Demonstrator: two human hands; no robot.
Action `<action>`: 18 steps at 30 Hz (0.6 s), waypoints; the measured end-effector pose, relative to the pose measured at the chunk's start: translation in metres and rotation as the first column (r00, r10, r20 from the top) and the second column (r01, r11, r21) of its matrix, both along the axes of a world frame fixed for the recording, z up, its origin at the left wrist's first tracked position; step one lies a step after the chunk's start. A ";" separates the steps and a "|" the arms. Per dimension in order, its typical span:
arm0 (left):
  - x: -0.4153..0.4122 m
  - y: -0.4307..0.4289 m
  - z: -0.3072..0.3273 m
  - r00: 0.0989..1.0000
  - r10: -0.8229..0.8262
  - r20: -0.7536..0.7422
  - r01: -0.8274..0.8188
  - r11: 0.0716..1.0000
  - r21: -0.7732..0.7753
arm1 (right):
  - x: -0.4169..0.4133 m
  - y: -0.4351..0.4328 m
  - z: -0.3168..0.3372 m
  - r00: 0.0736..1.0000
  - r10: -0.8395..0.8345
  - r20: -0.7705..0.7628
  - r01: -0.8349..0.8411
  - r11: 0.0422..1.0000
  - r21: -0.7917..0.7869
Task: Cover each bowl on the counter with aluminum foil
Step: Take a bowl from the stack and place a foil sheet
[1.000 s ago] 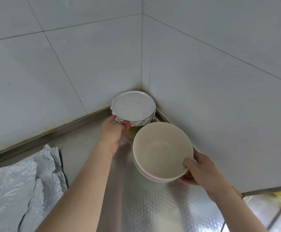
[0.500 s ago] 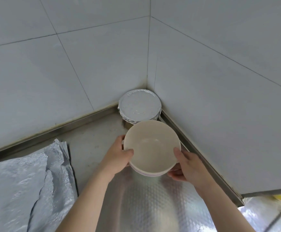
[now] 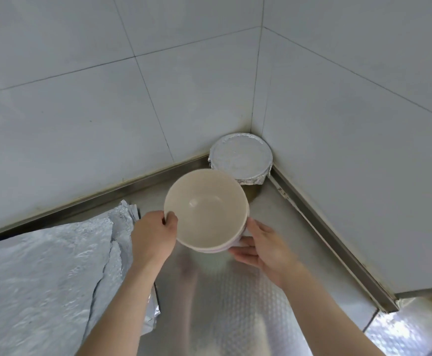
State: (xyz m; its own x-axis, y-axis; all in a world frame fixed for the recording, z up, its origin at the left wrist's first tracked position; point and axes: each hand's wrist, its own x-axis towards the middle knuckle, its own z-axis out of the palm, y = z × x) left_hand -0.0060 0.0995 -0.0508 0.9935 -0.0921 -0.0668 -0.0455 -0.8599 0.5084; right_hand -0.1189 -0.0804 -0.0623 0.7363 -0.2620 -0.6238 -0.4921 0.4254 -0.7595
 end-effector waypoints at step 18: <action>-0.039 -0.025 0.051 0.995 -0.093 0.047 0.104 0.912 -0.397 | -0.027 -0.009 0.055 0.958 -0.162 0.238 0.186 0.979 -0.080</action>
State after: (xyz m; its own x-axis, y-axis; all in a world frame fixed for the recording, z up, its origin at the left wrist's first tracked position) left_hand -0.0453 0.0747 0.0006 0.9789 -0.2031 0.0217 -0.1376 -0.5771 0.8050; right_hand -0.1459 -0.0898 -0.0073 0.7936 -0.4515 -0.4079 -0.2255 0.4045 -0.8863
